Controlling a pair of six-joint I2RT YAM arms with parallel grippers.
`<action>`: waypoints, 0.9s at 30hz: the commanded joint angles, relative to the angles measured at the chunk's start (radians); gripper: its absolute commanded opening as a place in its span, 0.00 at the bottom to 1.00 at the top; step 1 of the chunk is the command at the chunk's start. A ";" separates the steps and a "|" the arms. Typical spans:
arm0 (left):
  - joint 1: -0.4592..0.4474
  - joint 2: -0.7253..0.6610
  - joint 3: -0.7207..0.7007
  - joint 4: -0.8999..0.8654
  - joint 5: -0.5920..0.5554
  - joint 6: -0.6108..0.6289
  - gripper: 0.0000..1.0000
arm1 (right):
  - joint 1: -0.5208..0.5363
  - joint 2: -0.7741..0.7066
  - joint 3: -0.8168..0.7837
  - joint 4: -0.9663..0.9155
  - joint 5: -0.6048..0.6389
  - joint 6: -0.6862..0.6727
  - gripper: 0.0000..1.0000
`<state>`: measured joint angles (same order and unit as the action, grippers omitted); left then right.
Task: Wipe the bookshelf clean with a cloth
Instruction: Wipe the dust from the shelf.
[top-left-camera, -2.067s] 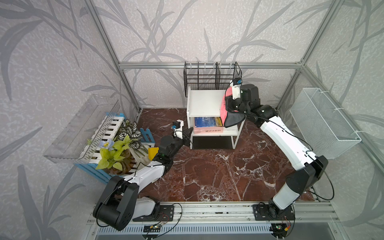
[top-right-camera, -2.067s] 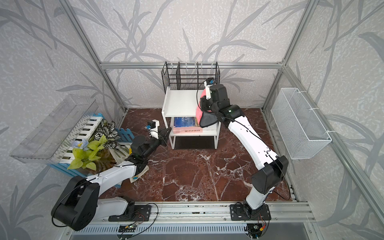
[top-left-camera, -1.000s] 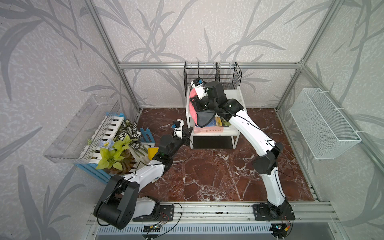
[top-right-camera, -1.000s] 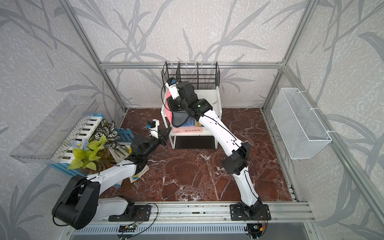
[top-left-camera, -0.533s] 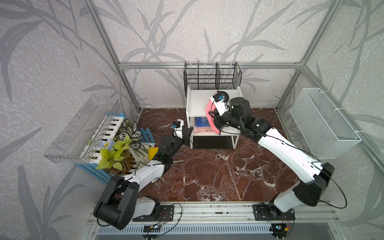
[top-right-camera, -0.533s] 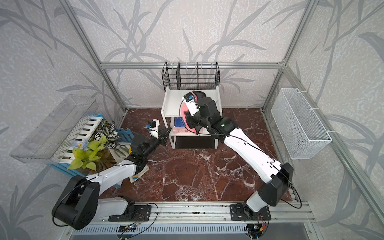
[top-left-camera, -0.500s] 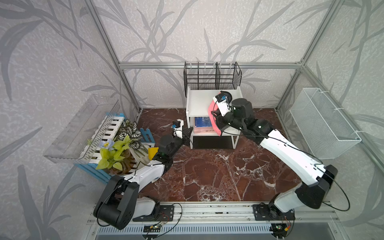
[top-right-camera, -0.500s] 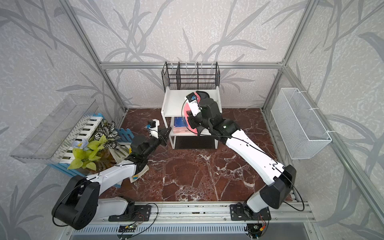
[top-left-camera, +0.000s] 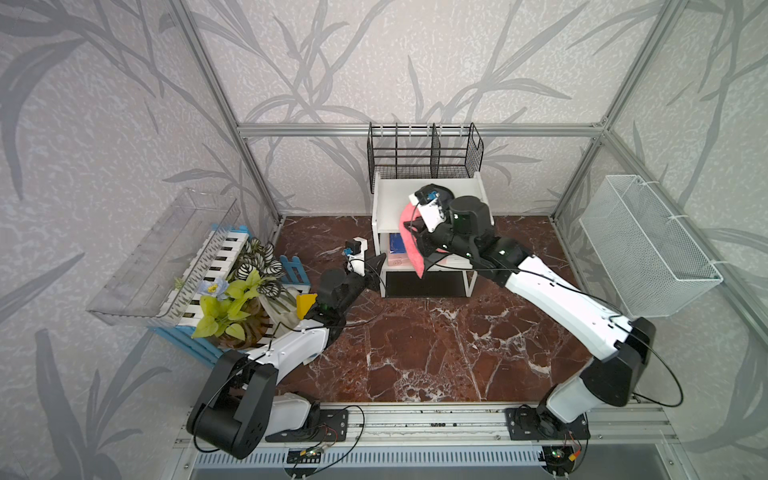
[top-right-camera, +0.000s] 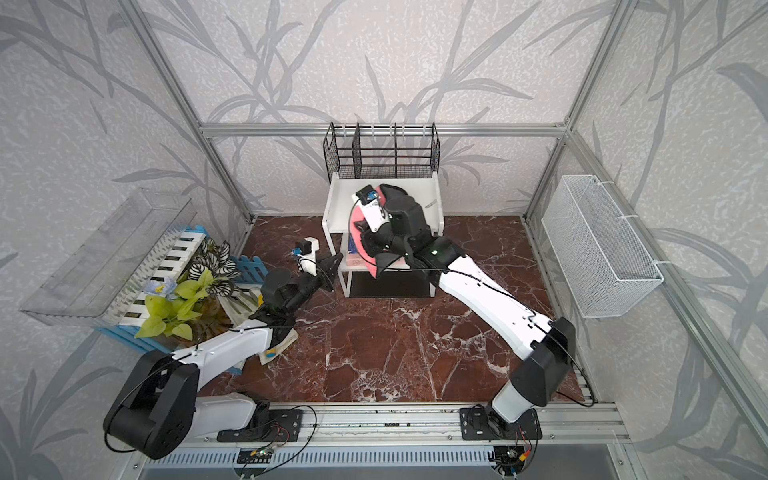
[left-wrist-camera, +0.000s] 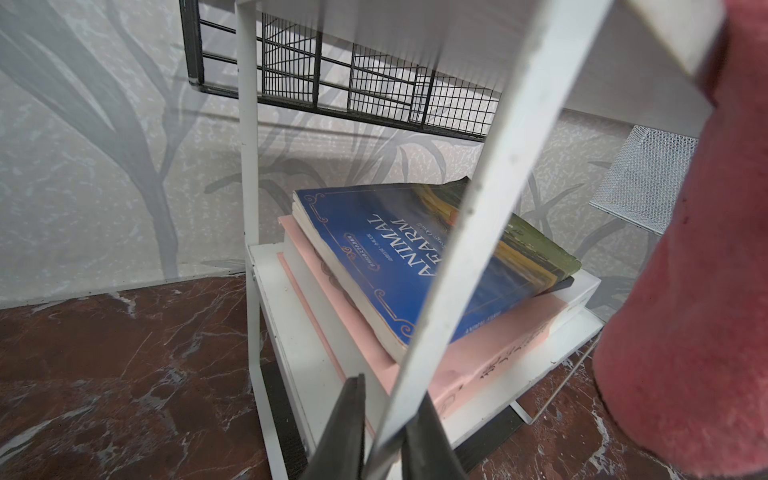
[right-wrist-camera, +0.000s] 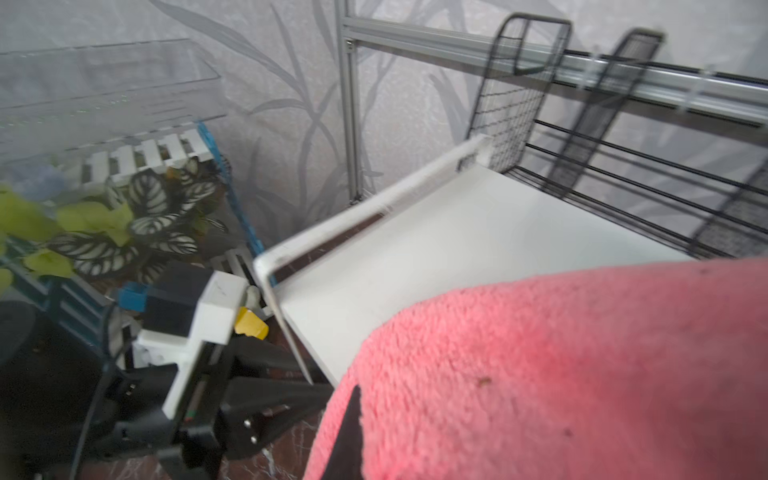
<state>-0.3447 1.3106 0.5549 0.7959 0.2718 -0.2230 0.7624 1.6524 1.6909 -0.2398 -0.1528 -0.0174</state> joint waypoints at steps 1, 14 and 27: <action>0.031 0.075 0.060 -0.097 -0.164 -0.162 0.00 | 0.031 0.089 0.153 -0.018 -0.165 0.019 0.00; 0.031 0.081 0.059 -0.088 -0.152 -0.165 0.00 | 0.031 0.159 0.240 0.158 -0.050 0.076 0.00; 0.029 0.058 0.052 -0.090 -0.148 -0.168 0.00 | -0.029 0.527 0.639 -0.131 0.212 0.146 0.00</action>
<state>-0.3401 1.3106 0.5549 0.7967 0.2794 -0.2356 0.7601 2.0880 2.2539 -0.2405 -0.0376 0.0925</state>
